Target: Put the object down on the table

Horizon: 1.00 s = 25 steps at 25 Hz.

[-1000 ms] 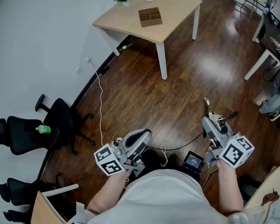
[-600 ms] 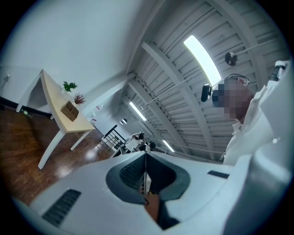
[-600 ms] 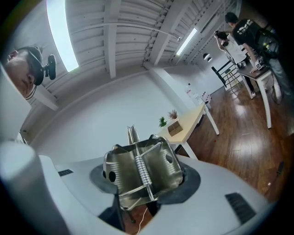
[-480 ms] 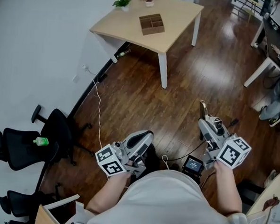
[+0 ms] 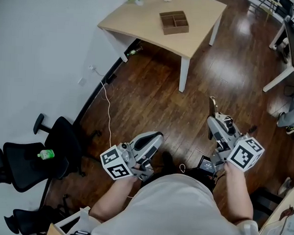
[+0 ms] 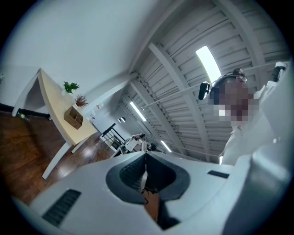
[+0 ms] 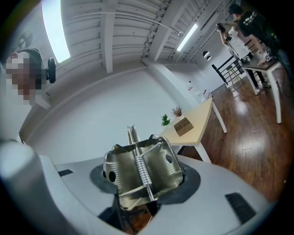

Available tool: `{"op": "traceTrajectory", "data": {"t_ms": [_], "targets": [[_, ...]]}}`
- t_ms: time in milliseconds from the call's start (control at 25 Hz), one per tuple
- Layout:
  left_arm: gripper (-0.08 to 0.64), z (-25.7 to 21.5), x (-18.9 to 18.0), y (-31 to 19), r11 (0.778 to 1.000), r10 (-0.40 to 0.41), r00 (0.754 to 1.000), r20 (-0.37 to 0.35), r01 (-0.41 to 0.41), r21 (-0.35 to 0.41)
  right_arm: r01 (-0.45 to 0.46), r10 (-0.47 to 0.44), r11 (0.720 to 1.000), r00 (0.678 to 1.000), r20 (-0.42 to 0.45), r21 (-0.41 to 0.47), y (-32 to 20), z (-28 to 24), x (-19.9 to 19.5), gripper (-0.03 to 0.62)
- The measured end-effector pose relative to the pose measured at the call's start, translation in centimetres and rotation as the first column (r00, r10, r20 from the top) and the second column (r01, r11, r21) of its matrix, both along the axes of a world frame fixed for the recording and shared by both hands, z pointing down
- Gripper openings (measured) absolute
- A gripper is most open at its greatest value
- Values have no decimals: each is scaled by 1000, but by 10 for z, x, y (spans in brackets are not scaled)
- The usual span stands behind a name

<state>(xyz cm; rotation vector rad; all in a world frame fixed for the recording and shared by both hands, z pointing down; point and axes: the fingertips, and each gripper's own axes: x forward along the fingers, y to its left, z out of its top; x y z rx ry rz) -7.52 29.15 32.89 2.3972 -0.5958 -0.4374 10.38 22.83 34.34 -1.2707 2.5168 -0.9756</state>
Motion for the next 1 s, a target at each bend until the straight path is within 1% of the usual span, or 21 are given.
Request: {"op": "traceTrajectory", "data": {"t_ms": [200,360,560,800,1000], "targets": [[0,-1,-31,-26,1000,-11,1000,-25,11,0,27,-27,1000,1000,-9,8,-31,-9,-39,198],[0,0,-45,-41,999,-35,998,-45,35,-4,34,-34,999,999,-24,8,-53,-9,-49,198],[0,5,-56,-69,998,-65,997,-37,65,-6,62,-62,998,998,-33,-1,-84,-1,-58,198],[0,6,-51,-128,995,-102,995,-22,102,4,97,-97,995,995,-29,3,-145,10,-54,198],[0,4,-29,-195,993,-114,994,-1,114,-8,110,-110,994,994,-22,-14,-210,15,-31,198]]}}
